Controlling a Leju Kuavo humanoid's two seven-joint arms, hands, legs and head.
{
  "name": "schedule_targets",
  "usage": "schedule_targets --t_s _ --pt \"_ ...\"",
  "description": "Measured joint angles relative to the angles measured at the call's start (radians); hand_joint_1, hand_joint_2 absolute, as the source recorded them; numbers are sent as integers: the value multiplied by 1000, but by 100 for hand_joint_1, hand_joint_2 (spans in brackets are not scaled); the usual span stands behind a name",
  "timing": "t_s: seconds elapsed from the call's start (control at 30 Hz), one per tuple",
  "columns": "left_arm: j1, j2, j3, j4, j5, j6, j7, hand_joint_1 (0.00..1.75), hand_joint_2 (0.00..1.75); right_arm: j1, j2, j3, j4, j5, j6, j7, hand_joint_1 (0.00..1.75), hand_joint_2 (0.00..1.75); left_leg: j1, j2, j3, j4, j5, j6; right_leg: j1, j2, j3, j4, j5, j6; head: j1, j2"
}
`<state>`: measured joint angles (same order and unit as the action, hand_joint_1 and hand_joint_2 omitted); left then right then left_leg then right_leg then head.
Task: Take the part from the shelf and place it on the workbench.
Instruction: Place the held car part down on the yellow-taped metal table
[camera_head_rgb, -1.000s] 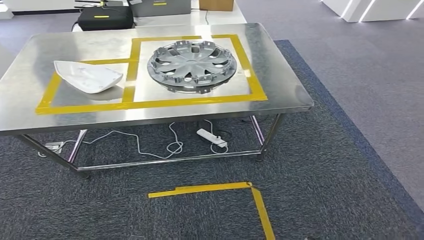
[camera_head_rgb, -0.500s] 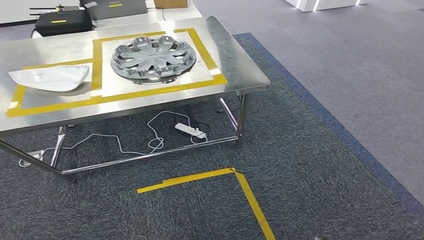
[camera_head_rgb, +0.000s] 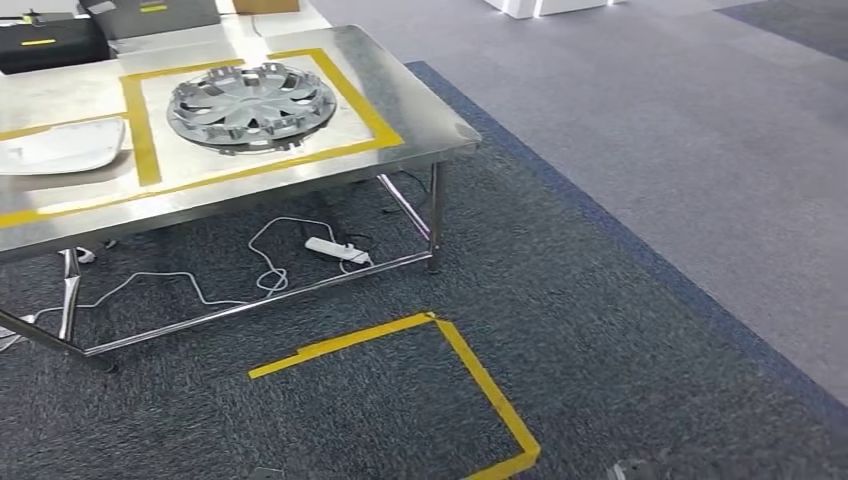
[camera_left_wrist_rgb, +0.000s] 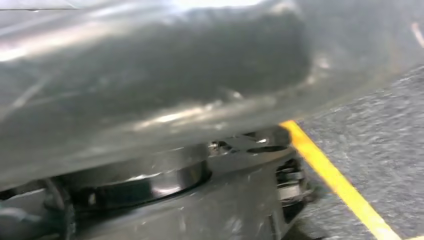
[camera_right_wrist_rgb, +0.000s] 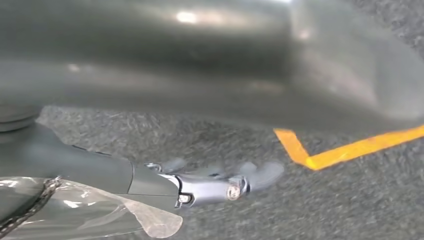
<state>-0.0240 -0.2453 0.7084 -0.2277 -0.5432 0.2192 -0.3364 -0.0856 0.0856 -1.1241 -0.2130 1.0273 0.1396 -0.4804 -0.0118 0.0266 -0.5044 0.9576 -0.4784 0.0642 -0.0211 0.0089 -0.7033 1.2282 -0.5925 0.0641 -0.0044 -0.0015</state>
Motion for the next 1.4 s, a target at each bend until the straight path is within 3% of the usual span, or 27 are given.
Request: schedule_targets --t_s 0.03,0.07,0.13,0.17,0.2,0.27,0.3,0.33,0.37,0.47,0.5,0.53,0.57,0.6,0.7,0.77,0.83,0.9,0.97,1.0,1.03,1.07,1.1,1.17,1.23,1.33,1.4 --pt "1 6 4 0 7 -32 -41 0 0 0 0 -1 0 -5 -25 4 0 0 -1 14 -17 1 11 -1 -1 -4 -4 55 9 5 0 0" --pt "1 12 6 0 11 -58 -77 0 0 4 0 -3 0 -10 -53 10 0 0 -1 27 -34 2 22 -3 -2 -8 3 83 43 8 0 0" --pt "0 24 10 0 12 -81 -110 0 0 13 0 -8 -1 -13 -105 26 0 0 -1 49 -63 8 42 -11 -2 -26 67 43 112 9 1 0" --pt "0 29 12 0 11 -80 -113 0 0 15 0 -11 -1 -12 -124 35 0 0 -3 59 -73 15 48 -16 -1 -47 136 -30 114 6 1 0" --pt "1 34 14 0 9 -77 -112 0 0 15 0 -12 -1 -11 -141 45 0 0 -5 70 -81 23 53 -21 1 -68 202 -119 92 2 1 0" --pt "-1 40 18 1 6 -69 -108 0 0 13 0 -15 -1 -6 -162 64 0 0 -7 95 -96 41 61 -33 6 -87 288 -255 34 -16 2 0" --pt "-4 43 19 2 3 -66 -106 0 0 15 0 -16 -1 -5 -167 74 0 0 -7 108 -101 47 66 -38 7 -79 289 -278 20 -27 2 0" --pt "-6 45 20 2 -1 -63 -105 0 0 20 0 -18 -1 -5 -167 83 0 0 -4 105 -106 52 65 -45 7 -70 284 -281 19 -37 3 0" --pt "-7 47 20 2 -7 -59 -102 0 0 26 2 -21 0 -8 -165 93 0 0 0 86 -111 66 50 -52 6 -61 278 -278 25 -45 1 0" --pt "0 52 21 5 -26 -47 -87 0 0 33 5 -31 1 -18 -144 111 0 0 9 0 -150 210 -63 -72 6 -31 260 -276 45 -60 -5 0" --pt "1 54 21 6 -30 -44 -82 0 0 32 5 -33 1 -20 -133 112 0 0 10 -10 -166 269 -92 -73 8 -18 253 -274 50 -63 -6 0" --pt "1 55 21 7 -34 -41 -80 0 0 33 5 -35 1 -20 -122 112 0 0 10 -15 -173 308 -102 -72 11 -5 247 -272 55 -65 -6 0" --pt "0 56 21 7 -38 -37 -78 0 0 34 4 -37 1 -20 -112 112 0 0 9 -18 -165 313 -93 -68 15 9 244 -268 58 -66 -6 0" --pt "-2 56 21 7 -41 -33 -76 0 0 35 4 -40 1 -20 -103 112 0 0 8 -23 -141 279 -66 -62 18 21 242 -265 60 -66 -6 0" --pt "-10 57 20 8 -49 -22 -58 0 0 33 -3 -44 1 -22 -78 119 0 0 5 -80 -49 111 13 -30 20 57 231 -257 65 -62 -2 0" --pt "-15 55 20 10 -55 -22 -49 0 0 28 -13 -49 1 -28 -64 127 0 0 2 -101 -33 76 19 -20 12 79 218 -255 71 -51 0 0" --pt "-25 48 20 11 -61 -20 -43 0 0 26 -28 -57 0 -40 -52 133 0 0 1 -79 -28 48 21 -19 7 94 208 -253 75 -39 -3 0" --pt "-39 40 20 11 -62 -20 -46 0 0 26 -40 -66 0 -48 -37 132 0 0 7 -55 -17 11 20 -15 10 64 176 -214 49 -31 4 0" --pt "-43 34 19 11 -56 -30 -61 0 0 22 -52 -72 0 -52 -18 121 0 0 10 -29 -15 -2 21 -12 10 18 113 -100 -6 -22 11 0" --pt "-40 33 19 11 -53 -36 -71 0 0 20 -57 -74 0 -53 -9 114 0 0 9 -14 -16 -1 21 -13 8 6 78 -35 -29 -17 12 0" --pt "-37 32 19 11 -51 -42 -80 0 0 21 -62 -76 -1 -54 -2 109 0 0 9 0 -17 1 20 -14 6 0 55 9 -36 -12 12 0" --pt "-34 32 20 11 -50 -46 -86 0 0 24 -66 -77 -1 -55 2 105 0 0 10 13 -18 2 19 -15 3 -5 49 18 -27 -8 12 0" --pt "-32 32 20 11 -49 -48 -89 0 0 28 -70 -79 -1 -56 4 104 0 0 11 24 -18 5 17 -18 0 -10 63 -13 1 -4 12 0" --pt "-32 31 20 11 -46 -52 -92 0 0 32 -77 -82 -1 -56 6 102 0 0 13 44 -20 14 12 -28 -3 -40 129 -143 63 3 13 0" --pt "-33 32 20 11 -44 -54 -95 0 0 29 -80 -83 -1 -56 9 101 0 0 10 59 -23 28 4 -42 -1 -63 176 -230 89 -6 13 0" --pt "-34 32 20 11 -44 -58 -95 0 0 30 -83 -84 -1 -54 16 101 0 0 10 73 -22 36 0 -58 2 -45 169 -235 92 -33 11 0" --pt "-33 31 20 11 -51 -58 -89 0 0 33 -85 -86 -1 -52 21 98 0 0 15 42 -33 68 -32 -69 1 -30 166 -234 98 -47 11 0"
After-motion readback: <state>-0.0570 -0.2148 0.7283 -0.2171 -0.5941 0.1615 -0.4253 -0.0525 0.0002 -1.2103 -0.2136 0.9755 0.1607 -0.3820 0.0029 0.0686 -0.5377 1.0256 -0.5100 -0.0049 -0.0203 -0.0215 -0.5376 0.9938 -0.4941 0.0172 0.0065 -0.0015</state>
